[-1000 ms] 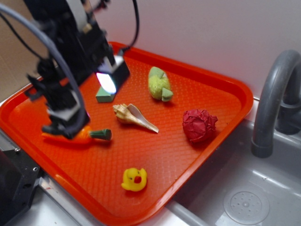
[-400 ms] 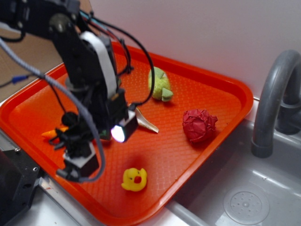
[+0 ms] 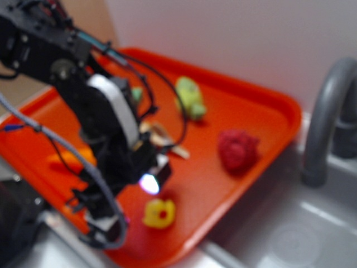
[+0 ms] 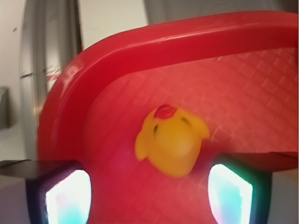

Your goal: Grab the yellow duck.

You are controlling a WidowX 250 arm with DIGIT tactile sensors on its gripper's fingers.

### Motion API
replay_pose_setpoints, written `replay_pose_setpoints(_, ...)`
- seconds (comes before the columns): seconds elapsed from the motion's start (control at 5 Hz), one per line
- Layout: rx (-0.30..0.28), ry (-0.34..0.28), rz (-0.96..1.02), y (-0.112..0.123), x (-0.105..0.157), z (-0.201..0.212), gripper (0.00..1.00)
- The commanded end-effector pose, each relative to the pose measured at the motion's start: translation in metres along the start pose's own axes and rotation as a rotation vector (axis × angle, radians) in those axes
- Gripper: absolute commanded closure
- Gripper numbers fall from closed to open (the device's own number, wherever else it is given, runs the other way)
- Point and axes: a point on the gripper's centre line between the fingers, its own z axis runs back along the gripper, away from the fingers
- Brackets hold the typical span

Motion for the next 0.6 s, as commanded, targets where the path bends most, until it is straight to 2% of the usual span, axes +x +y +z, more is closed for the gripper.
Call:
replay_pose_setpoints(0.0, 0.137, -0.051, 0.049, 0.001, 0.007, -0.021, 0.94)
replay_pose_setpoints(0.2, 0.108, -0.037, 0.071, 0.006, 0.004, -0.024, 1.0)
replay_pose_setpoints(0.4, 0.12, -0.02, 0.135, 0.015, 0.002, 0.016, 1.0)
